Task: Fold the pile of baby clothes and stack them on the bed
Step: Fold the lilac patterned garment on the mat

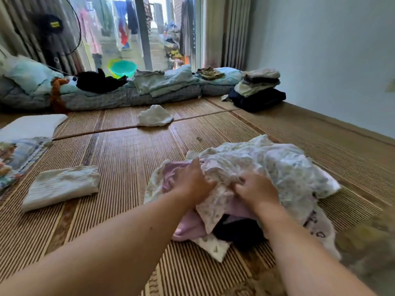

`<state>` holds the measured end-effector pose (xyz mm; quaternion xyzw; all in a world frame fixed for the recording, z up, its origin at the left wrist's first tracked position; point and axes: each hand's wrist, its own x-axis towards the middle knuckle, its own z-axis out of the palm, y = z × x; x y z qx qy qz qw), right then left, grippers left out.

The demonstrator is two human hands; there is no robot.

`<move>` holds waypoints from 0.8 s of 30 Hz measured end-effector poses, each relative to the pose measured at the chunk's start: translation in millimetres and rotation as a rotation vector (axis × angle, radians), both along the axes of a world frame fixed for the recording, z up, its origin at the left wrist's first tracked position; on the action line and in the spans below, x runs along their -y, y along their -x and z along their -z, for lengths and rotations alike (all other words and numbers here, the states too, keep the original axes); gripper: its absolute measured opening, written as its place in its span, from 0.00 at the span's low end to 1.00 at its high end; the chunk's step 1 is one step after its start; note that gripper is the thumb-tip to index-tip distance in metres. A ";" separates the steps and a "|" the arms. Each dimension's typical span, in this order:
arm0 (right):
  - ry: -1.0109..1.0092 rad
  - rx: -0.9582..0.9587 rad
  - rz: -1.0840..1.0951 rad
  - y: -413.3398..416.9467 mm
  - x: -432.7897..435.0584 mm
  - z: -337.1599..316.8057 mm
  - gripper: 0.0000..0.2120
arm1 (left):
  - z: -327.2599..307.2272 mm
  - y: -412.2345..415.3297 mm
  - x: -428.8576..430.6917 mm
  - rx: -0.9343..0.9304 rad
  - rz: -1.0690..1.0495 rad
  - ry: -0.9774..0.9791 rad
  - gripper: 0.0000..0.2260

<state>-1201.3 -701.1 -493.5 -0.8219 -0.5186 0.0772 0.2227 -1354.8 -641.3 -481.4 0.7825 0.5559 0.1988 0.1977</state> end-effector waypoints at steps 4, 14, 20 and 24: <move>-0.225 -0.195 -0.004 -9.6 5.0 -12.1 0.10 | -20.7 -1.6 -1.0 -0.061 0.022 0.013 0.07; -0.382 -0.124 -0.403 4.0 22.9 -156.0 0.15 | -130.3 43.1 6.9 0.639 -0.018 0.070 0.12; -0.167 0.295 -0.423 33.4 48.2 -227.5 0.04 | -208.7 117.6 34.4 0.608 -0.013 -0.014 0.08; -0.162 0.300 -0.380 59.8 62.6 -245.9 0.08 | -240.4 171.6 57.3 0.399 -0.042 -0.169 0.07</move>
